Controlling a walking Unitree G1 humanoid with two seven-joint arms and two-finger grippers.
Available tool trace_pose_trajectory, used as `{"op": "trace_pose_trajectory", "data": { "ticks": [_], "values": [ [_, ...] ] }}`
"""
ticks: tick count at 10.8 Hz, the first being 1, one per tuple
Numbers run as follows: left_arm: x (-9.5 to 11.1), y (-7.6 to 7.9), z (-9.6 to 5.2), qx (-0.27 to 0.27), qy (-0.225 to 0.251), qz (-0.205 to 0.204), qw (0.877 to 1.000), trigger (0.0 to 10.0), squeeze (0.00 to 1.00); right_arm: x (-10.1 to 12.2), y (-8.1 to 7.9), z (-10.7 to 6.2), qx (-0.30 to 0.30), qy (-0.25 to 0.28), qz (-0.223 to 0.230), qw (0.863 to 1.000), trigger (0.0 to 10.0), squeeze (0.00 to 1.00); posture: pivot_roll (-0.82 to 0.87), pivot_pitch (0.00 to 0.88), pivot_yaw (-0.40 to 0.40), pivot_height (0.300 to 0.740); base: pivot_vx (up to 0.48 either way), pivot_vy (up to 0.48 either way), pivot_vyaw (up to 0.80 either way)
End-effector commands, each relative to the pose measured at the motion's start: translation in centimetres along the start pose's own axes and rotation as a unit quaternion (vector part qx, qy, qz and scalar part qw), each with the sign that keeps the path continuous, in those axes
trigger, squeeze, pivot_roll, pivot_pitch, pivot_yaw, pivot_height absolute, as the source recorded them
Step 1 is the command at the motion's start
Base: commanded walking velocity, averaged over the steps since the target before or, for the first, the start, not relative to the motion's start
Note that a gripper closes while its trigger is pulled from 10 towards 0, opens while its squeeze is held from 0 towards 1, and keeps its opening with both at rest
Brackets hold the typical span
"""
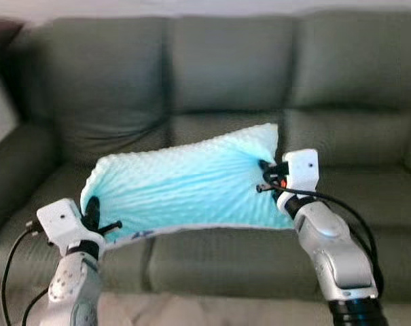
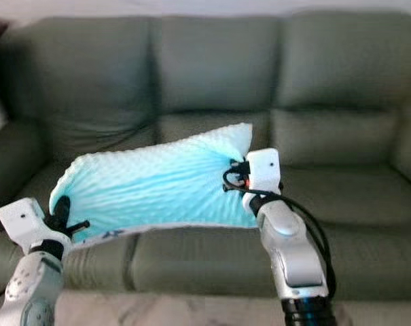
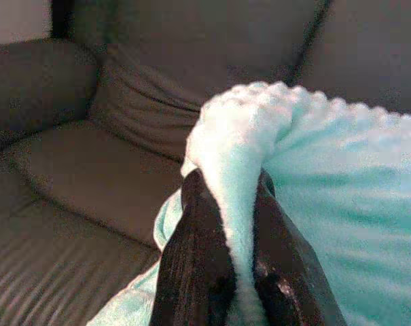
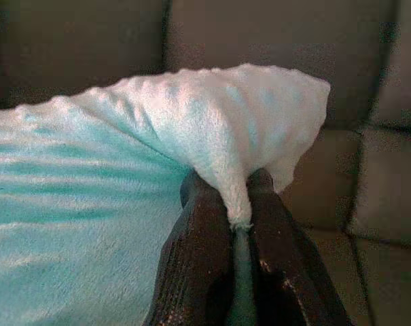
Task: Move the pillow to the sofa
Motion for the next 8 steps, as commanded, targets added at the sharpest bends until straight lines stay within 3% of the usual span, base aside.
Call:
{"op": "trace_pose_trajectory", "data": {
  "ticks": [1, 7, 8],
  "values": [
    [0.37, -1.10, -0.01, 0.020, 0.004, 0.001, 1.000, 10.0, 0.00, 0.66, 1.22, -0.10, -0.024, 0.008, -0.005, 1.000, 10.0, 0.00, -0.23, 0.041, 0.066, 0.740, 0.000, 0.000, -0.79],
    [0.33, -1.45, 0.12, 0.026, 0.001, 0.002, 1.000, 10.0, 0.00, 0.46, 1.03, 0.05, -0.021, 0.005, 0.000, 1.000, 10.0, 0.00, -0.23, 0.032, 0.074, 0.740, 0.000, 0.000, -0.79],
    [0.46, -1.58, 0.20, 0.030, 0.003, 0.005, 1.000, 10.0, 0.00, 0.56, 1.01, 0.10, -0.020, 0.007, -0.007, 1.000, 10.0, 0.00, -0.23, 0.031, 0.077, 0.740, 0.000, 0.000, 0.00]
  ]
}}
Point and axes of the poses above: a point about 5 cm out from each wrist's last joint towards the gripper, its own z axis pointing out of the wrist towards the gripper, its own x axis along the axis of the wrist's last joint, y = z × x, the point moved 3 cm from there along z, pointing out of the wrist towards the gripper, and after that the axes turned 10 degrees about -z, right-handed, at the moved point
